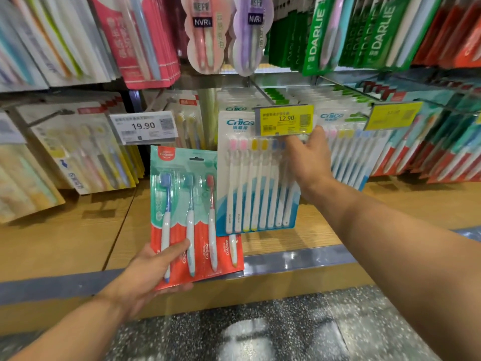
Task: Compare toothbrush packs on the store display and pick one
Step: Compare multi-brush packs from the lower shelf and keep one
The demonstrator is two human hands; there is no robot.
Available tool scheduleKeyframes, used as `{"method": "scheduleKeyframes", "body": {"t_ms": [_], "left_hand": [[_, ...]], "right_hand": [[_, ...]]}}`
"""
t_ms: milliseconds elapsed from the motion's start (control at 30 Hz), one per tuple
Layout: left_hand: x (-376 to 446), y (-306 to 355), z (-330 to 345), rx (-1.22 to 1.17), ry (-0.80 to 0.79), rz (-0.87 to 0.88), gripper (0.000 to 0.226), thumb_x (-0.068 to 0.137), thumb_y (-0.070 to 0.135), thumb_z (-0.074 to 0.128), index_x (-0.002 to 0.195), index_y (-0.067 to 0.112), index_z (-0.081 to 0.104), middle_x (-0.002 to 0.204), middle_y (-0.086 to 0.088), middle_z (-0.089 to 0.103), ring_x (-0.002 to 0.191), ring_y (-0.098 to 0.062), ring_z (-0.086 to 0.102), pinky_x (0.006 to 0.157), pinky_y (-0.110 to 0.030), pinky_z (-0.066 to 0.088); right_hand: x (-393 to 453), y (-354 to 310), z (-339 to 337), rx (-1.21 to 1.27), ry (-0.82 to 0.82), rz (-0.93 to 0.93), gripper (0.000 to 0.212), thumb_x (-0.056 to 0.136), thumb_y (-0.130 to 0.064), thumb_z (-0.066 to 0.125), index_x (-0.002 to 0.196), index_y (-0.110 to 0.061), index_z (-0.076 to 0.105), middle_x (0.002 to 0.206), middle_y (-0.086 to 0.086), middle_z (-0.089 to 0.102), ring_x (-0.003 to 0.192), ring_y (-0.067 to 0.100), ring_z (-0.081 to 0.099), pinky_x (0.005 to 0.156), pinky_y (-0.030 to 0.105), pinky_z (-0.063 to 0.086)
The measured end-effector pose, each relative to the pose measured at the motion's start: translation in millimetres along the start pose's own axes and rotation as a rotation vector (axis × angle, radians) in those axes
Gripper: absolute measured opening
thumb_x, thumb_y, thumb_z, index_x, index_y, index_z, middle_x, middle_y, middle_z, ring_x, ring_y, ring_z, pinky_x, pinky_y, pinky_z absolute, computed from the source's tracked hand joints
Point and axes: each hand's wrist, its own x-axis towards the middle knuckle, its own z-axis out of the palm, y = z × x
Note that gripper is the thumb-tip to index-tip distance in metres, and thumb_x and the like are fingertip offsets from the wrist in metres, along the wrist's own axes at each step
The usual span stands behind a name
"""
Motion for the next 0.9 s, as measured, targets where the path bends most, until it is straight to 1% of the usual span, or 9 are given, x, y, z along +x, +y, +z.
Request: {"method": "scheduleKeyframes", "body": {"t_ms": [133, 233, 333, 433, 500, 633, 700, 800, 900], "left_hand": [[5.4, -3.5, -6.6, -0.010, 0.020, -0.015, 0.040, 0.090, 0.030, 0.072, 0.128, 0.028, 0.060, 0.104, -0.007, 0.081, 0.092, -0.029, 0.079, 0.077, -0.049, 0.064], [10.3, -5.5, -10.9, -0.009, 0.026, -0.023, 0.044, 0.088, 0.030, 0.074, 0.130, 0.026, 0.061, 0.106, -0.008, 0.081, 0.093, -0.031, 0.079, 0.077, -0.050, 0.064], [14.7, -5.9, -13.5, -0.009, 0.035, -0.019, 0.046, 0.086, 0.032, 0.076, 0.129, 0.026, 0.061, 0.107, -0.009, 0.081, 0.093, -0.032, 0.079, 0.076, -0.051, 0.064], [17.5, -6.0, -12.4, -0.014, 0.051, -0.016, 0.050, 0.081, 0.035, 0.077, 0.127, 0.027, 0.062, 0.107, -0.009, 0.081, 0.092, -0.032, 0.079, 0.075, -0.053, 0.064], [19.8, -6.9, -11.6, -0.020, 0.063, -0.016, 0.047, 0.084, 0.033, 0.076, 0.128, 0.027, 0.061, 0.108, -0.010, 0.080, 0.090, -0.032, 0.079, 0.075, -0.054, 0.064], [20.6, -6.8, -11.6, -0.024, 0.085, -0.027, 0.050, 0.078, 0.035, 0.077, 0.125, 0.028, 0.062, 0.109, -0.011, 0.079, 0.088, -0.034, 0.079, 0.075, -0.054, 0.064], [18.4, -6.3, -10.9, -0.017, 0.089, -0.032, 0.051, 0.073, 0.034, 0.078, 0.121, 0.027, 0.063, 0.108, -0.012, 0.080, 0.087, -0.035, 0.079, 0.076, -0.056, 0.064], [15.0, -6.0, -10.8, -0.004, 0.087, -0.031, 0.047, 0.073, 0.033, 0.077, 0.118, 0.025, 0.064, 0.103, -0.011, 0.081, 0.088, -0.035, 0.079, 0.075, -0.055, 0.064], [13.4, -5.6, -13.0, 0.011, 0.103, -0.024, 0.032, 0.084, 0.028, 0.075, 0.114, 0.025, 0.066, 0.097, -0.010, 0.082, 0.087, -0.034, 0.080, 0.077, -0.057, 0.064]], "right_hand": [[6.9, 6.7, 4.1, -0.020, 0.018, 0.016, 0.022, 0.096, -0.028, 0.063, 0.108, -0.015, 0.050, 0.086, -0.006, 0.054, 0.072, 0.007, 0.051, 0.059, 0.026, 0.040], [11.4, 9.7, 8.4, -0.032, 0.039, 0.030, 0.023, 0.094, -0.030, 0.065, 0.111, -0.016, 0.057, 0.092, -0.007, 0.060, 0.079, 0.006, 0.056, 0.059, 0.025, 0.040], [17.6, 12.5, 14.3, -0.040, 0.033, 0.045, 0.035, 0.082, -0.036, 0.067, 0.111, -0.016, 0.066, 0.099, -0.001, 0.072, 0.087, 0.013, 0.068, 0.058, 0.024, 0.044], [24.9, 17.3, 21.9, -0.007, 0.060, 0.045, 0.042, 0.074, -0.038, 0.065, 0.108, -0.015, 0.070, 0.099, 0.002, 0.075, 0.088, 0.016, 0.071, 0.064, 0.023, 0.047], [27.1, 19.7, 27.0, 0.068, 0.075, 0.018, 0.038, 0.076, -0.034, 0.068, 0.107, -0.013, 0.071, 0.097, 0.001, 0.075, 0.085, 0.012, 0.070, 0.067, 0.024, 0.050], [31.6, 23.8, 37.6, 0.187, 0.120, -0.066, 0.023, 0.078, -0.029, 0.071, 0.098, -0.018, 0.070, 0.086, -0.013, 0.071, 0.072, -0.012, 0.062, 0.069, 0.017, 0.052], [33.8, 23.0, 41.7, 0.200, 0.144, -0.055, 0.027, 0.071, -0.034, 0.067, 0.094, -0.020, 0.069, 0.081, -0.014, 0.069, 0.071, -0.008, 0.060, 0.070, 0.020, 0.052], [35.7, 22.9, 46.2, 0.201, 0.187, -0.026, 0.043, 0.061, -0.039, 0.061, 0.098, -0.018, 0.068, 0.084, -0.011, 0.068, 0.078, 0.004, 0.061, 0.073, 0.024, 0.053], [36.9, 25.6, 49.0, 0.194, 0.199, 0.003, 0.034, 0.066, -0.029, 0.058, 0.098, -0.018, 0.066, 0.083, -0.010, 0.065, 0.075, 0.005, 0.057, 0.071, 0.024, 0.048]]}}
